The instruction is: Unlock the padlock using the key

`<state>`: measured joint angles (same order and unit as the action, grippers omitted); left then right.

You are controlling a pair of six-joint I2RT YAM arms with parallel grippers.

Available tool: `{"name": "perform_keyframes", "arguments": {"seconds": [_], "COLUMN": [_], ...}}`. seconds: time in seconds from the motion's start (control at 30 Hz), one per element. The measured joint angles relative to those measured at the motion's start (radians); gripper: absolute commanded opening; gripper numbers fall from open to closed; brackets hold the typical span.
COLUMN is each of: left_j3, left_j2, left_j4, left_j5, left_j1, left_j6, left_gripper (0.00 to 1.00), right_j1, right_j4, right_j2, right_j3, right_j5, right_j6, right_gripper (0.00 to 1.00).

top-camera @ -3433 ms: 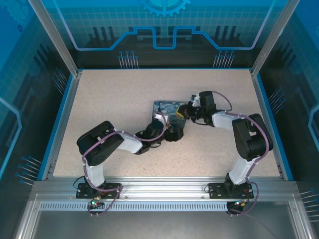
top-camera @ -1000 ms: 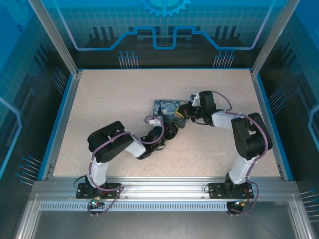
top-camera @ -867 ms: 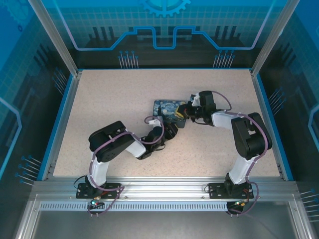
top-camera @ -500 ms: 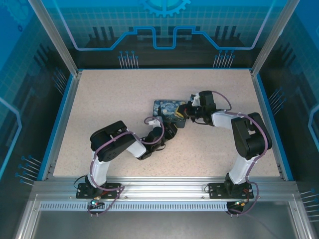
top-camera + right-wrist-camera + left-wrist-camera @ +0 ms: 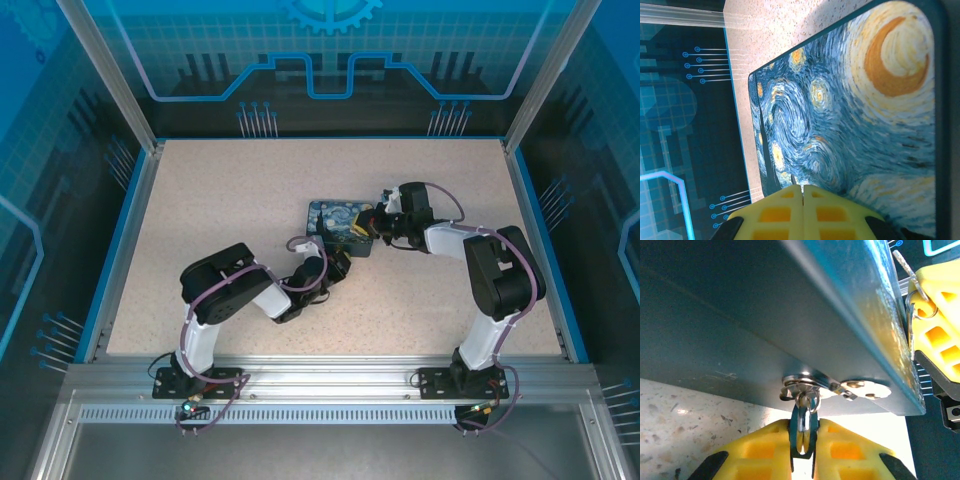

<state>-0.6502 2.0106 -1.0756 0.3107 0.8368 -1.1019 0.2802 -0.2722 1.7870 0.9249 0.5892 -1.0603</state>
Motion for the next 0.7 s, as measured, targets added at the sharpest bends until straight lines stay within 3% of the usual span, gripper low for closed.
{"name": "perform_keyframes", "arguments": {"seconds": [0.2,0.7], "left_j3": [0.023,0.043], "left_j2": [-0.046,-0.19], "left_j4": [0.025,0.168], "left_j5": [-0.083,-0.438], "left_j1": [-0.033,-0.159], "left_j6": [-0.026,-0.113], "left_gripper": [0.0,0.0], "right_j1": [0.0,0.0], "right_j4": [-0.001,0.078], "right_j2": [0.0,-0.053], "right_j3": [0.0,0.079], "right_j5": [0.006,0.023], "right_j6": [0.0,0.034], "right_gripper": [0.0,0.0]}}
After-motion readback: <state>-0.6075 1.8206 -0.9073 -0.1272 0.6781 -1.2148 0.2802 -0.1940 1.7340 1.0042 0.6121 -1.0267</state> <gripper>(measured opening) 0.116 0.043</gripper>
